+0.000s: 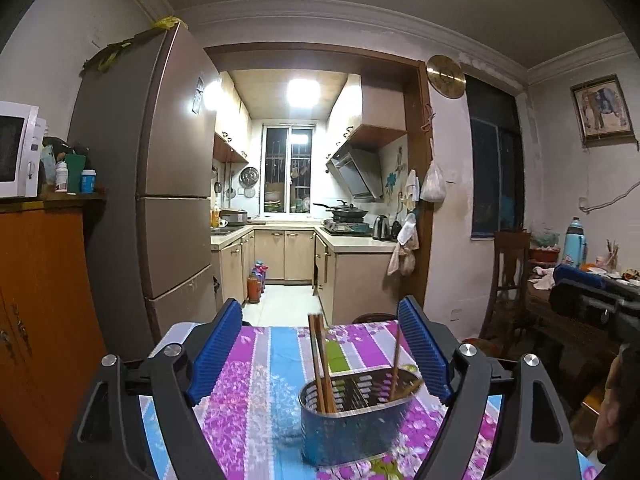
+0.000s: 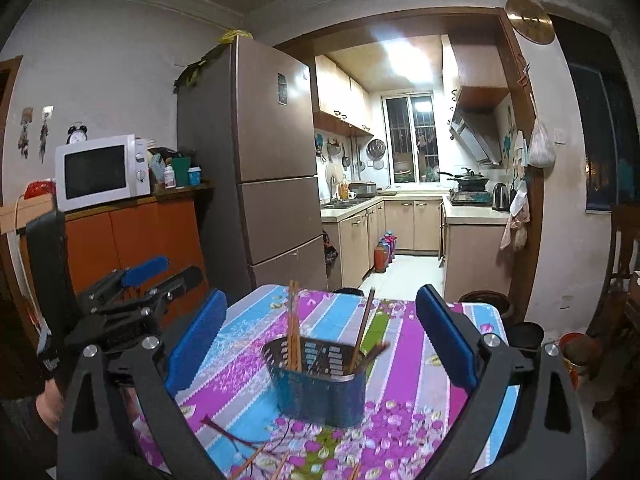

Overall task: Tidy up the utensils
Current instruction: 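Withdraw both tools from the holder back toward the loose chopsticks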

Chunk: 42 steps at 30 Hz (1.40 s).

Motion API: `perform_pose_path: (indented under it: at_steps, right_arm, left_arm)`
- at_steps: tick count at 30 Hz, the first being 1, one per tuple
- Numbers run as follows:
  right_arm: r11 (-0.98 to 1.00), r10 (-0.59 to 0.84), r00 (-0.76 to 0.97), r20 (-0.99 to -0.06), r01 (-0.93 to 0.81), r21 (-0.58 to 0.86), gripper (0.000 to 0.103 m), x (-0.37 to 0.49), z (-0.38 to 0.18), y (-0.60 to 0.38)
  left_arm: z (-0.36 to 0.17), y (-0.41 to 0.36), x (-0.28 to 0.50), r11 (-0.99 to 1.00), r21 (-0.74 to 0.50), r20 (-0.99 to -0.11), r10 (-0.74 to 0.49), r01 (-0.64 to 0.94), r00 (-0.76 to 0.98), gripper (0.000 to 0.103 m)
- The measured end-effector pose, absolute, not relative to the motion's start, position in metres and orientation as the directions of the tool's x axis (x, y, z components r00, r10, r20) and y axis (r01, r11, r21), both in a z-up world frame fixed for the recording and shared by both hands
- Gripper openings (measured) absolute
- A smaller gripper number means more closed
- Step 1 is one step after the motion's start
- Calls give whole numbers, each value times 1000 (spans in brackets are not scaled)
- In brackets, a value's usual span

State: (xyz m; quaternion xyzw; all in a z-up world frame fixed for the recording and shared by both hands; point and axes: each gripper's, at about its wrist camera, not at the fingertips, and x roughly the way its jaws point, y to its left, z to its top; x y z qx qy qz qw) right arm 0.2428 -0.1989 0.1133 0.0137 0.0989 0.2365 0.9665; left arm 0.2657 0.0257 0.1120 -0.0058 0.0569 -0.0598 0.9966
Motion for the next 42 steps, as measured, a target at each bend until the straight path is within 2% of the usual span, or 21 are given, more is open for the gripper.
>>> perform_pose_path:
  at_steps: [10,26,32,34,36,38,39,42]
  right_arm:
    - [908,416,894,-164,-419,17,93,176,82,-197]
    - [945,320,941,-107,-325,-33,96,89,37,-193]
    - [951,304,941,-151,-309,-12,96,67,-8,-206]
    - [948,311,932,-186,-318,-7,84,61,-30,-209]
    - [945,315,920,-231,-326,-7,56,59,-49,-208]
    - [938,329,893,-305,-345,2,41,62,-73,-205]
    - [936,335,882,-332,-353,5,34,63,-82,-203]
    - [933,329,857,-397,-361,-7,23,69,-110,-194]
  left_arm:
    - [91,26,183,986,-39,-95,-167,164,981,84]
    - [29,25,84,993,-19,-82,-114,113,990,85]
    - [-16,34,67,996,7,-140,-84,86,987,85]
    - [-39,38,68,997,4,-192,-80,83,978,85]
    - [-61,39,70,996,5,-246,-82,86,966,85]
    - [-77,36,70,995,16,-276,-87,95,957,85]
    - [-87,34,70,994,25,-295,-91,103,951,82]
    - [-107,31,70,990,33,-345,-121,140,931,67]
